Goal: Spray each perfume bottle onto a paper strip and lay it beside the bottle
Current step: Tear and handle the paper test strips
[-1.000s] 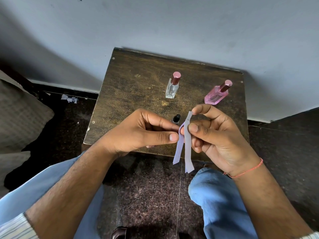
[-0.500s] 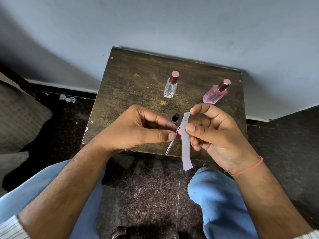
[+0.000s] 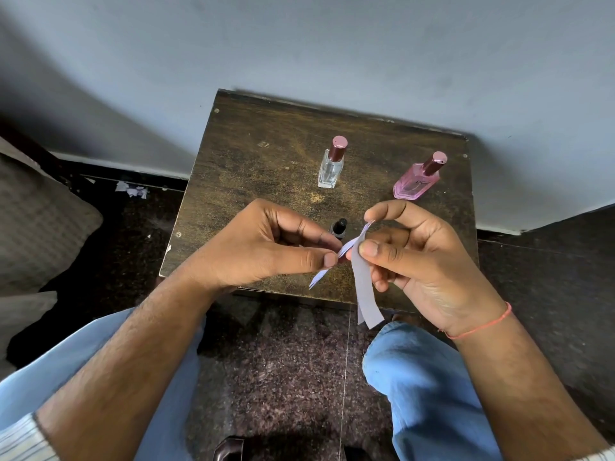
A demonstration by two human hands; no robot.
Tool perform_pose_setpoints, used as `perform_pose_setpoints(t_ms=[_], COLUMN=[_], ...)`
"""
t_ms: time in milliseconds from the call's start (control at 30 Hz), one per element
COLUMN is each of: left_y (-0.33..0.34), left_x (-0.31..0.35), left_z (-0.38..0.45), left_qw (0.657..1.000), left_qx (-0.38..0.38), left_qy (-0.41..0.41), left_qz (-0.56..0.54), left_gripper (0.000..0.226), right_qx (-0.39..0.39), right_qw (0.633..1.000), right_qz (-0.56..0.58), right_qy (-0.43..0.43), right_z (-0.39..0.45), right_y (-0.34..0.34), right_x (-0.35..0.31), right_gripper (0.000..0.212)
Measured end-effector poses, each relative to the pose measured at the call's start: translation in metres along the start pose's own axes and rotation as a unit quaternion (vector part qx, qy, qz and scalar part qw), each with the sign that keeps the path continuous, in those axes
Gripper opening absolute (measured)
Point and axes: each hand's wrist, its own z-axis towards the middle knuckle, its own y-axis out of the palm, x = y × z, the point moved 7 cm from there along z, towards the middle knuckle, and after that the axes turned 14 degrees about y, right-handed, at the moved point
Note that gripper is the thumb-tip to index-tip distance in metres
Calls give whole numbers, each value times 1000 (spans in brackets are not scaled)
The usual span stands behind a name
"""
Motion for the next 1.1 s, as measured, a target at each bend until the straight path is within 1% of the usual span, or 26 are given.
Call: perform_pose_setpoints(t_ms=[133, 267, 433, 533, 667, 800, 867, 967, 1100], left_y=[2, 2, 4, 3, 2, 2, 3, 3, 7], left_x=[-2, -2, 0, 0, -2, -4, -3, -1, 3], left_z=[0, 0, 0, 0, 0, 0, 0, 1, 3], left_qw=[1000, 1000, 999, 999, 999, 1000, 1000, 999, 998], left_qx=[-12, -6, -20, -18, -13, -9, 2, 26, 52], left_qy=[0, -1, 1, -1, -2, -9, -12, -21, -23], left_qz=[8, 8, 30, 35, 35, 9, -4, -29, -35], left_gripper=[29, 26, 26, 23, 27, 16, 16, 17, 28], right_qx=[8, 1, -3, -1, 2, 8, 5, 5, 54], right_qw=[1000, 1000, 1000, 1000, 1000, 999, 999, 995, 980], right_qz=[-12, -13, -20, -21, -27, -33, -40, -91, -184], right_qy=[-3, -9, -13, -11, -11, -22, -27, -45, -53], right_z=[1, 2, 1, 1, 0, 0, 1, 0, 0], right_y=[0, -1, 0, 0, -2, -3, -3, -2, 2], right_x=[2, 2, 2, 3, 3, 2, 3, 4, 6], right_gripper=[40, 31, 27, 27, 28, 28, 29, 38, 49])
